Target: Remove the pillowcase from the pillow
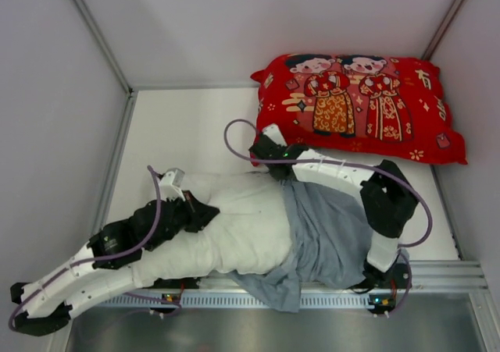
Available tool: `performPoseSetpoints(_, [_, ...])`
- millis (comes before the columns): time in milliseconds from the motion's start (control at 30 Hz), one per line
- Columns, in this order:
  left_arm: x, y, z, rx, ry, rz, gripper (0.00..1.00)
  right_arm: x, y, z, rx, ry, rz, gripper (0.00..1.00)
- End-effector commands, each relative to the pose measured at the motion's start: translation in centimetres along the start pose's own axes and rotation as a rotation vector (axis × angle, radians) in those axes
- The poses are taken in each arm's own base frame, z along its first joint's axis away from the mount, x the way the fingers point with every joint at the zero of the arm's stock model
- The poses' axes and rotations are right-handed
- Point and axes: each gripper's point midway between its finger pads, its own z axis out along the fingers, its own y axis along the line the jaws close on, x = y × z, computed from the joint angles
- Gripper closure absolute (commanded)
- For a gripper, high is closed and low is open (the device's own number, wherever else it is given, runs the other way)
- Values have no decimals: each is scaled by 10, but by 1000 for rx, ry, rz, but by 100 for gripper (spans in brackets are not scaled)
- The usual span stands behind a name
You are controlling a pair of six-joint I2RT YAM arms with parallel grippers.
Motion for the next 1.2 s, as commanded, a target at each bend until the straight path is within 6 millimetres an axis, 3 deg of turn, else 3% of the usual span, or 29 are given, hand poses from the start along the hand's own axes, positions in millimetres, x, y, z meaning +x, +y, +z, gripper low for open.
performPoseSetpoints(0, [-38,-11,-39,51,-106,-36,100,17,-114,-3,275,34,180,100])
performPoseSetpoints(67, [-55,-7,-60,36,-154,-46,100,28,-161,-13,341,34,285,100])
performPoseSetpoints(100, [-62,-4,-69,33,-181,-59,100,23,-181,-31,349,-13,354,100])
performPoseSetpoints(167, [-82,4,-94,4,-245,-78,100,32,-216,-43,393,-33,466,100])
performPoseSetpoints(200, [-90,7,-106,7,-275,-92,100,28,-231,-62,392,-97,527,100])
performPoseSetpoints(233, [-105,8,-124,18,-330,-117,100,27,-241,-71,397,-128,565,100])
performPoseSetpoints(300, [-113,19,-144,-1,-366,-121,100,23,-261,-94,389,-218,649,100])
performPoseSetpoints(333, [-126,21,-162,1,-416,-143,100,21,-265,-100,385,-241,668,100])
performPoseSetpoints(367, [-127,28,-170,-22,-419,-137,100,21,-271,-105,386,-255,690,100])
performPoseSetpoints(467, [-138,36,-197,-38,-468,-144,100,20,-274,-110,349,-270,713,100])
performPoseSetpoints(667, [-143,44,-221,-82,-515,-150,100,25,-274,-96,323,-234,734,100])
performPoseSetpoints(967, [-138,51,-221,-117,-501,-148,100,22,-285,-100,301,-259,777,100])
performPoseSetpoints(1100, [-136,50,-210,-143,-480,-143,100,9,-263,-100,149,-303,754,100])
performPoseSetpoints(1167, [-134,48,-199,-166,-463,-130,100,-1,-240,-103,26,-320,715,100])
